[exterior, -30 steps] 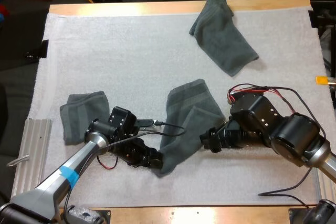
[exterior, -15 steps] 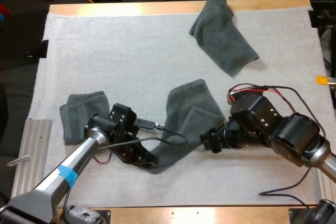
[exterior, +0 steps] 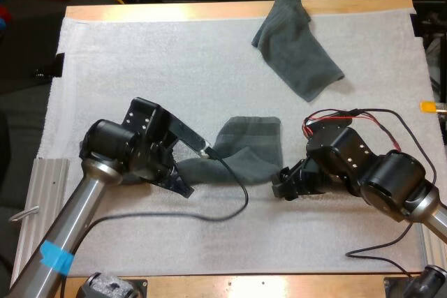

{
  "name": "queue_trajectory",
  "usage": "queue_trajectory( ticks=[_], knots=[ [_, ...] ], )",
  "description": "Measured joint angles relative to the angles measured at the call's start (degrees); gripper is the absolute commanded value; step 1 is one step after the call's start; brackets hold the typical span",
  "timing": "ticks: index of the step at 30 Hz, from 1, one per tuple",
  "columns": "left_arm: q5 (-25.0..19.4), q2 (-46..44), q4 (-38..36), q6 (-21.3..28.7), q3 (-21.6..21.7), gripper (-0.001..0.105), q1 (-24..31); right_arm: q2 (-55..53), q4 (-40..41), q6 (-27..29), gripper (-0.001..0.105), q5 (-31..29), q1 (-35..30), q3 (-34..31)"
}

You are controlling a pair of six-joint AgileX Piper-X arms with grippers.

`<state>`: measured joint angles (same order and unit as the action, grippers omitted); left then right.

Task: Pick towel from pile, fold and stack

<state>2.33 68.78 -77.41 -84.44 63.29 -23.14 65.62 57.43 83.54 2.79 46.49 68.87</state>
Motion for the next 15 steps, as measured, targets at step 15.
queue_trajectory(
  ticks=[15],
  knots=[
    [-13.57, -7.67, -1.99, 12.62, 7.65, 0.006, -19.53, 0.0, 0.17, 0.8, 0.074, -3.94, 0.0, 0.0]
  ],
)
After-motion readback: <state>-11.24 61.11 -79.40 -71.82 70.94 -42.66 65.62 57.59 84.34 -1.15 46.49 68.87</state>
